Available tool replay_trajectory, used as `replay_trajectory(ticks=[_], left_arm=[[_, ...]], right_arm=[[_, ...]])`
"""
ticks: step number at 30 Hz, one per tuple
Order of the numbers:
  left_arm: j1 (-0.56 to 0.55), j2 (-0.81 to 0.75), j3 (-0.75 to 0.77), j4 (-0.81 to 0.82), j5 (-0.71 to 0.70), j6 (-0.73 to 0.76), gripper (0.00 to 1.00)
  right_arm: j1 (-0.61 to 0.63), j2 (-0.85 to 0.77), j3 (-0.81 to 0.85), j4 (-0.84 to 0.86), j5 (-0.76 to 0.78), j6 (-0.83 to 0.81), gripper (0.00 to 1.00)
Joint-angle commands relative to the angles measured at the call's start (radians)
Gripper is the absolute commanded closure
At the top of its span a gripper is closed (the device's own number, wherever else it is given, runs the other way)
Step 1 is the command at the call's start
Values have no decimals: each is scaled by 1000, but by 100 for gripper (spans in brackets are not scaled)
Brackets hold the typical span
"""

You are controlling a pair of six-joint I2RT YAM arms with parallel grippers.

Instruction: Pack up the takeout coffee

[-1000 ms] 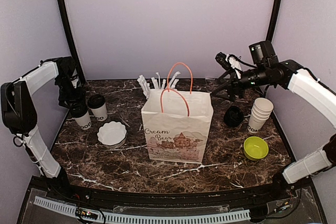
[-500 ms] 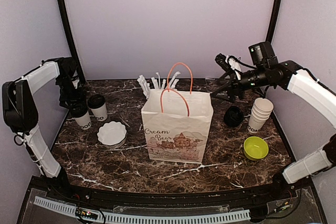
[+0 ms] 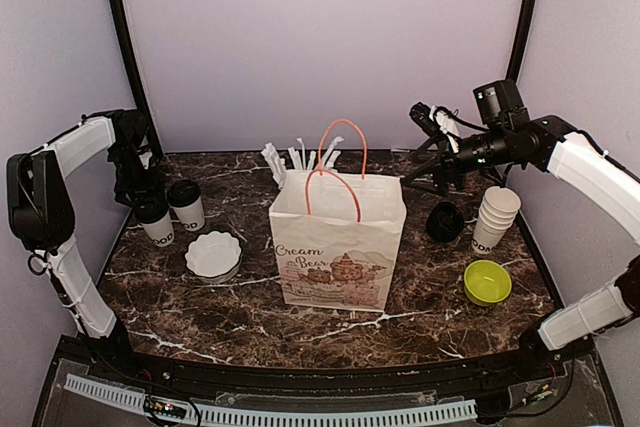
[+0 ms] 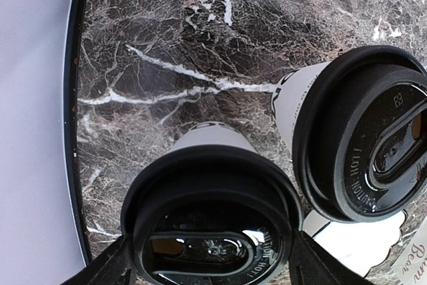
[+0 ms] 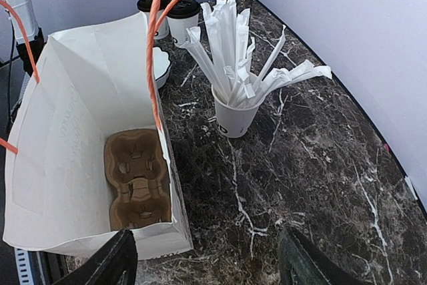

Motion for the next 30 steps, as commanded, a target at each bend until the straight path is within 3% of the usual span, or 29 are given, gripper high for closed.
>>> replay_trajectory(ticks=[1,22,30], left_arm=[[-4,-3,14,-40,-3,7,22],[-29,15,-1,-61,-69,8,19],[-40,-34,11,-98,-71,-7,32]], right_arm=[[-2,-4,-10,24,-11,-7,27],[-2,-8,-13,21,-18,-11,27],[-2,-2,29,-9,-34,-9,27]])
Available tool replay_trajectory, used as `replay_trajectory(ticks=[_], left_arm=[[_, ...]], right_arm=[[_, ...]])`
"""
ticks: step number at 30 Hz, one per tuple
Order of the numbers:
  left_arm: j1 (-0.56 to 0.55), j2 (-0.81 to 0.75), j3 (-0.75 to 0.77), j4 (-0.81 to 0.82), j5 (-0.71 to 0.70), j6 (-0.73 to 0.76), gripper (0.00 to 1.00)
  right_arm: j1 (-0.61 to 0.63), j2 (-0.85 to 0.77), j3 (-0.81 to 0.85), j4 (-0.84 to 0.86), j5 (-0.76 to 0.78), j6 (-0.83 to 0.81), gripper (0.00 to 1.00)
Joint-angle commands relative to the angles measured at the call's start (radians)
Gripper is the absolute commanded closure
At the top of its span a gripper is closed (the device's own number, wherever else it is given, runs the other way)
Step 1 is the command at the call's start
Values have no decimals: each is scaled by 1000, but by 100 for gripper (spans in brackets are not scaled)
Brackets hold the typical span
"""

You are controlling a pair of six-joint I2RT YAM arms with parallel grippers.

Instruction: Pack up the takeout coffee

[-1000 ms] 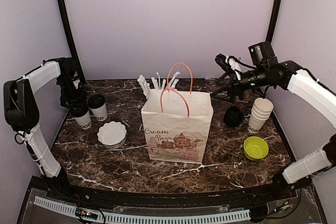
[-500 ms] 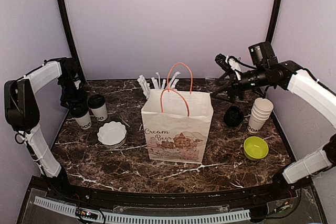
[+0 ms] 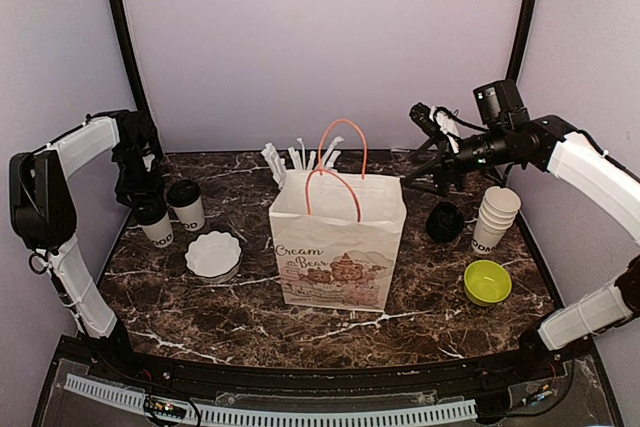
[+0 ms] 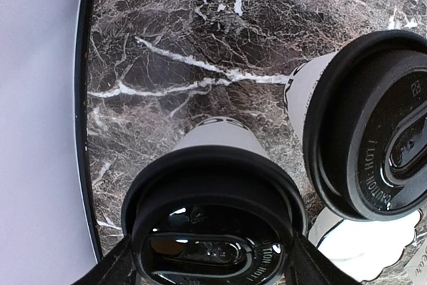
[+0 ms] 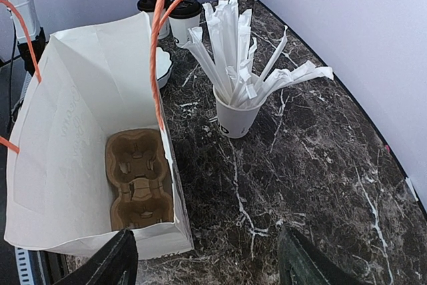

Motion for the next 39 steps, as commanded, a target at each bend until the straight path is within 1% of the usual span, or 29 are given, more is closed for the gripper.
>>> replay_trajectory(ticks=[1,2,6,7,11,13,16,20,26,28,31,32,35,36,37,39], left_arm=[[-14,-67,22,-83,-10,-9,33],[-15,-82,29,-100,-14,-14,33],[-94,-181,79,-155,-44,-15,33],[-104,-219,98,-163,-61,-16,33],[-168,-339,120,-125,-54,-3,36],[-200,-388,136,-106,-21,-5,37],[-278,-440,167,-78,66,-12,39],[-350,-482,186,-62,143,-30,40],[-447,-498,184,-50,145,-17,44],[-481,-504,181,-26,160,-6,45],[-544,-513,192,9,180,-2,46],[-554,-517,197,29,187,-1,46],[-603,-529,225,71,227,4,46],[-609,-529,233,89,241,9,46],[-624,-526,252,97,266,14,47],[-648,-516,291,109,295,28,47]], right_arm=[[-1,-1,44,-15,-32,-6,27],[-2,1,63,-26,-33,-8,27],[-2,12,159,-88,-59,-10,27],[-1,16,196,-112,-77,-15,25],[12,51,270,-152,-162,3,20],[41,85,300,-162,-164,12,19],[105,160,365,-198,-131,20,20],[142,256,443,-200,-106,73,22],[160,369,557,-250,-93,105,27],[168,383,583,-261,-93,108,32],[176,398,621,-267,-86,118,47],[178,405,633,-270,-88,119,54],[185,428,673,-297,-86,121,88],[188,433,688,-309,-87,117,95],[192,438,699,-319,-89,112,100],[203,438,709,-333,-93,102,100]])
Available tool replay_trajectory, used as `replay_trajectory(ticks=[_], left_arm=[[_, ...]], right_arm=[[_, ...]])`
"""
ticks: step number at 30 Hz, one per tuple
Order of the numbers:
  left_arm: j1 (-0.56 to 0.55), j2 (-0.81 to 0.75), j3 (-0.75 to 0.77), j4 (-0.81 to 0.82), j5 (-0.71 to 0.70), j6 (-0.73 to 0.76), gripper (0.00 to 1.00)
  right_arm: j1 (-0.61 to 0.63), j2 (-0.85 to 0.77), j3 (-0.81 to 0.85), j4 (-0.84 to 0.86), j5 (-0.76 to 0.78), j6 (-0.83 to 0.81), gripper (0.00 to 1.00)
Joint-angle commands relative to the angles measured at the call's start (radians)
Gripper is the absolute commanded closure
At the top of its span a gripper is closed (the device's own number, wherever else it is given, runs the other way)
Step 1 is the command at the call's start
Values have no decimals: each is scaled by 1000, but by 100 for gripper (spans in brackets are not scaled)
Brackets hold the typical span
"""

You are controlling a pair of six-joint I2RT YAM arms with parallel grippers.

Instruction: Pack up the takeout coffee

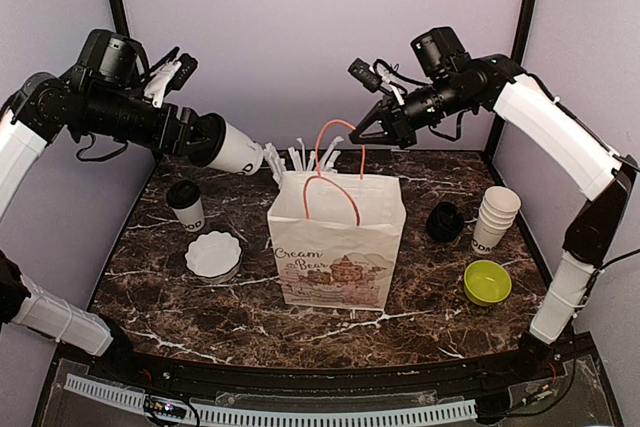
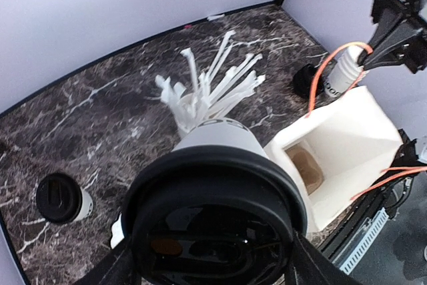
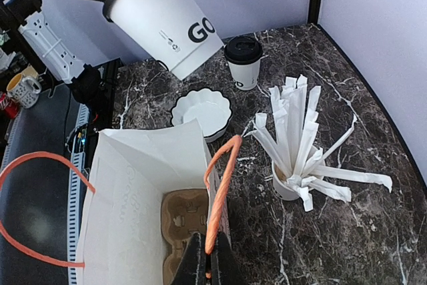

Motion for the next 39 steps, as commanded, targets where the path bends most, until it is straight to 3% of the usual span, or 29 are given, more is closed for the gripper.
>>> replay_trajectory(ticks=[1,5,10,17,28,39], left_arm=[[-49,-18,96,83,95,39,48],[-103,16,164,75,154,64,49],[-251,27,172,84,184,115,49],[-407,28,145,39,49,176,49],[-611,61,100,-44,-157,147,50],[-812,221,117,-139,-414,141,51]], right_arm=[[29,19,42,-45,-8,-9,100],[67,-4,30,-80,-41,-42,100],[132,-47,-14,-133,-56,-114,100],[169,-104,-36,-167,-113,-152,100],[185,-153,-68,-169,-162,-190,100],[206,-133,-43,-177,-185,-169,100]])
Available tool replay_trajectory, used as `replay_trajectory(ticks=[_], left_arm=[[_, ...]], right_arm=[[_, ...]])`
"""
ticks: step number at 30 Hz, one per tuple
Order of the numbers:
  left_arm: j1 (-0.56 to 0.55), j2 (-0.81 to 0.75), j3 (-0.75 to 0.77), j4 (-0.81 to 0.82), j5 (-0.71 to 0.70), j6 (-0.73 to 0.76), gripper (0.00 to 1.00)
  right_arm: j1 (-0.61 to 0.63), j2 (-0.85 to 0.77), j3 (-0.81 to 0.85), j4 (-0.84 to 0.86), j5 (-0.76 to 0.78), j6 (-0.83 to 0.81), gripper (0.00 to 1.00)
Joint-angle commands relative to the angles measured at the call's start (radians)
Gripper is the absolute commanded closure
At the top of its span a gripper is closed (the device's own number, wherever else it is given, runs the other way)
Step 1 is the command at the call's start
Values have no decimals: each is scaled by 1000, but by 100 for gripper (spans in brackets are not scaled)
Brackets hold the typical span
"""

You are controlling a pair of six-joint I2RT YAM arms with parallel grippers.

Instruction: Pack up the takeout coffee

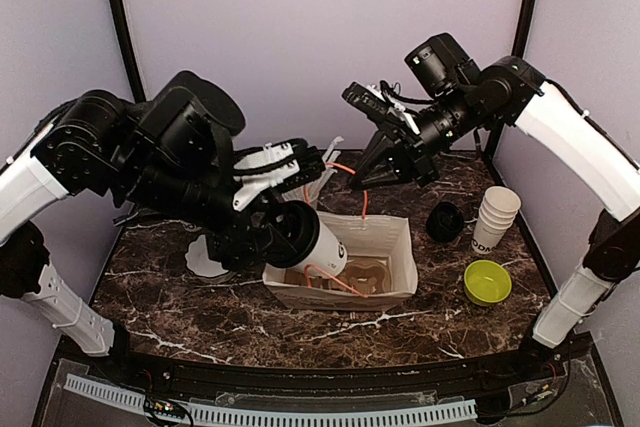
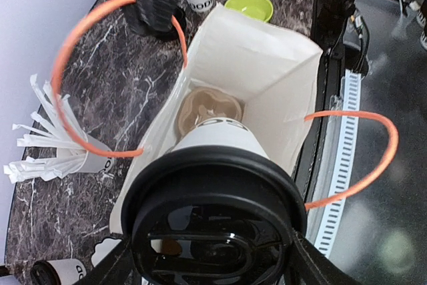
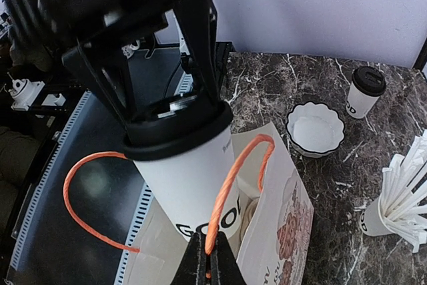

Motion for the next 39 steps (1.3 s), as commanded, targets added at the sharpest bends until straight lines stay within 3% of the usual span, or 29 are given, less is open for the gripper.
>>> replay_trajectory(ticks=[1,12,17,19,21,26,32,39], left_arm=[[-73,81,26,-76,-157,-8,51],[-216,318,181,-262,-388,-8,53],[-237,370,176,-266,-420,-7,54],[-240,375,174,-262,-434,-5,54],[-241,372,161,-249,-449,4,54],[-251,365,116,-213,-458,37,54],[-286,380,106,-219,-490,33,54],[-332,396,65,-214,-530,-4,54]], right_arm=[[16,-8,12,8,-24,5,100],[36,-102,-108,42,-47,5,100],[45,-135,-174,57,-69,7,100],[46,-143,-177,62,-68,10,90],[46,-142,-156,55,-67,15,71],[22,-120,-21,-36,-24,-29,51],[-104,-125,-59,53,-1,23,50],[-125,-118,-271,218,191,71,51]])
